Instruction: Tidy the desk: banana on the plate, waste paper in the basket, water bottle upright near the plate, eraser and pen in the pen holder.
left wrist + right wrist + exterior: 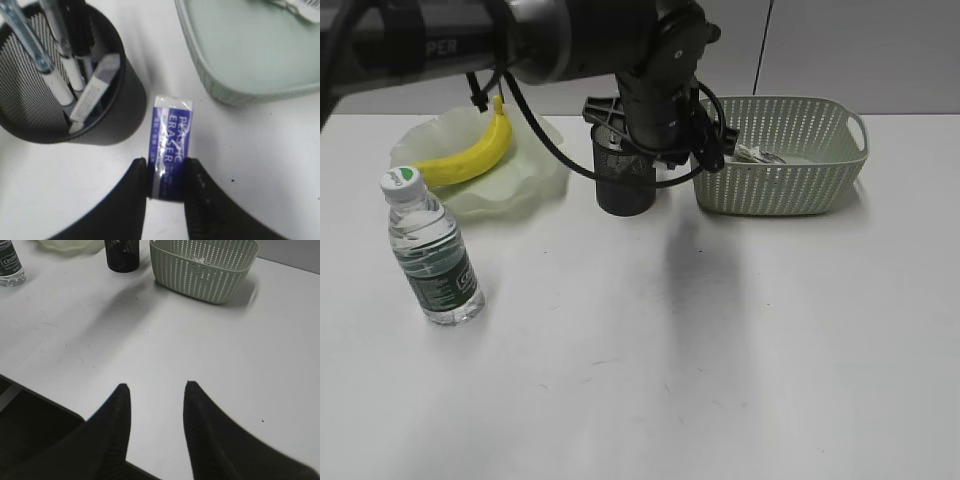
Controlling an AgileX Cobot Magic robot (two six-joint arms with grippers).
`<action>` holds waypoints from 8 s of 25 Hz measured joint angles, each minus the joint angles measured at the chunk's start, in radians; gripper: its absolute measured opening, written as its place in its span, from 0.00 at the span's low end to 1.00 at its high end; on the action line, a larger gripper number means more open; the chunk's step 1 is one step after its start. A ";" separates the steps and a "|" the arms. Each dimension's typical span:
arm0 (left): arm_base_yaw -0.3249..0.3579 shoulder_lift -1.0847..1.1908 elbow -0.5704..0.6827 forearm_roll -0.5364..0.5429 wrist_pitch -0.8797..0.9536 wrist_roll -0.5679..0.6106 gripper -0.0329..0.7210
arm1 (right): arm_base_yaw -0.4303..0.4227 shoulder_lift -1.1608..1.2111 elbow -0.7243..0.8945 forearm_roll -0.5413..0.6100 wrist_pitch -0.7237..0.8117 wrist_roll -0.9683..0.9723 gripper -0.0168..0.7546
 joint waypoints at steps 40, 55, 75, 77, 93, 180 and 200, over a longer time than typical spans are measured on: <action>0.248 -0.002 0.000 -0.257 -0.190 0.087 0.42 | 0.000 0.000 0.000 0.000 -0.001 0.000 0.41; 0.246 -0.067 0.001 -0.258 -0.111 0.089 0.50 | 0.000 0.000 0.000 0.000 -0.001 0.000 0.41; 0.229 -0.556 0.008 -0.255 0.307 0.300 0.49 | 0.000 0.000 0.000 0.000 -0.001 0.000 0.41; 0.218 -0.632 0.022 -0.257 0.306 0.323 0.49 | 0.000 0.000 0.000 0.000 -0.001 0.000 0.41; 0.208 -1.497 0.841 -0.208 0.312 0.363 0.45 | 0.000 0.000 0.000 -0.001 -0.001 0.000 0.41; 0.731 -2.262 1.423 -0.321 0.147 0.575 0.36 | -0.606 0.000 0.000 -0.003 -0.002 0.000 0.39; 0.731 -2.262 1.423 -0.321 0.147 0.575 0.36 | -0.606 0.000 0.000 -0.003 -0.002 0.000 0.39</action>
